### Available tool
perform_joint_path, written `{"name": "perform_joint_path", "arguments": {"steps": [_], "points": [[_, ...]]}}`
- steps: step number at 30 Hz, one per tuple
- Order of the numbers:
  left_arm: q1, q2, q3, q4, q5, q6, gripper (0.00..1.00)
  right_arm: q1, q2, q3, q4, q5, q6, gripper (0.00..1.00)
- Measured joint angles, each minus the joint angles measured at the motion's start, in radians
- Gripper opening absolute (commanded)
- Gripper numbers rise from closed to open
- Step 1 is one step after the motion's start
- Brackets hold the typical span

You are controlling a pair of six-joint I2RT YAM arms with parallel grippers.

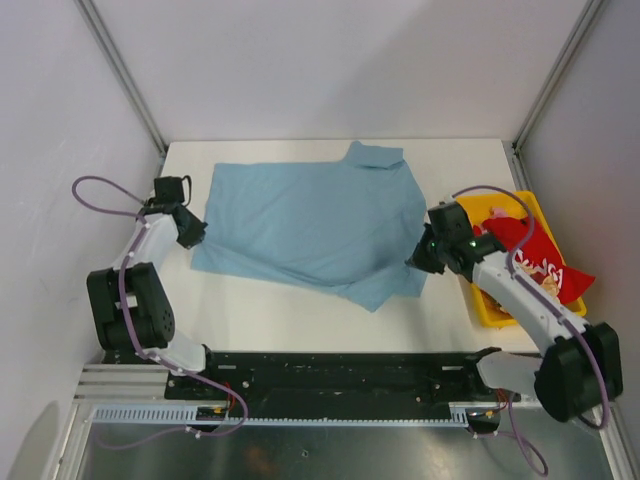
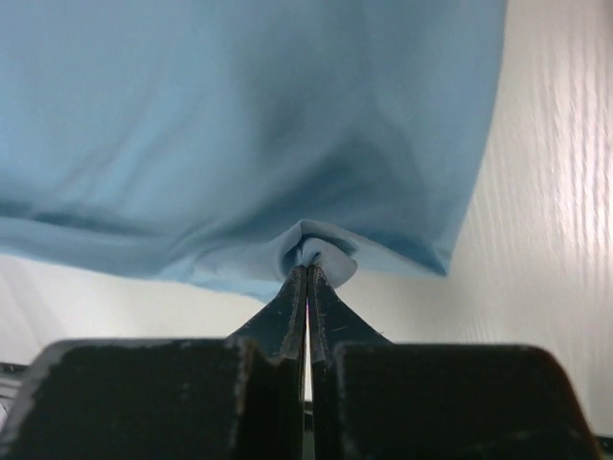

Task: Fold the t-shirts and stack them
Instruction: Grap the side of the flattened tshirt closest away from the robot with both arms, then fold the flattened tshirt in 1/3 of the way

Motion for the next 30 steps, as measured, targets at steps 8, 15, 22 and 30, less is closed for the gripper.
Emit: {"name": "perform_joint_path", "arguments": {"steps": [8, 15, 22, 30], "points": [[-0.006, 0.113, 0.08, 0.0, 0.01, 0.013, 0.0, -0.019, 0.262, 0.167, 0.114, 0.011, -0.026, 0.0], [-0.006, 0.174, 0.104, 0.0, 0.013, 0.013, 0.0, -0.045, 0.415, 0.276, 0.15, 0.043, -0.045, 0.0], [-0.006, 0.189, 0.108, -0.002, 0.013, 0.012, 0.0, -0.059, 0.468, 0.367, 0.153, 0.076, -0.059, 0.0], [-0.006, 0.189, 0.132, -0.001, 0.013, 0.007, 0.0, -0.08, 0.479, 0.385, 0.151, 0.111, -0.074, 0.0]]}}
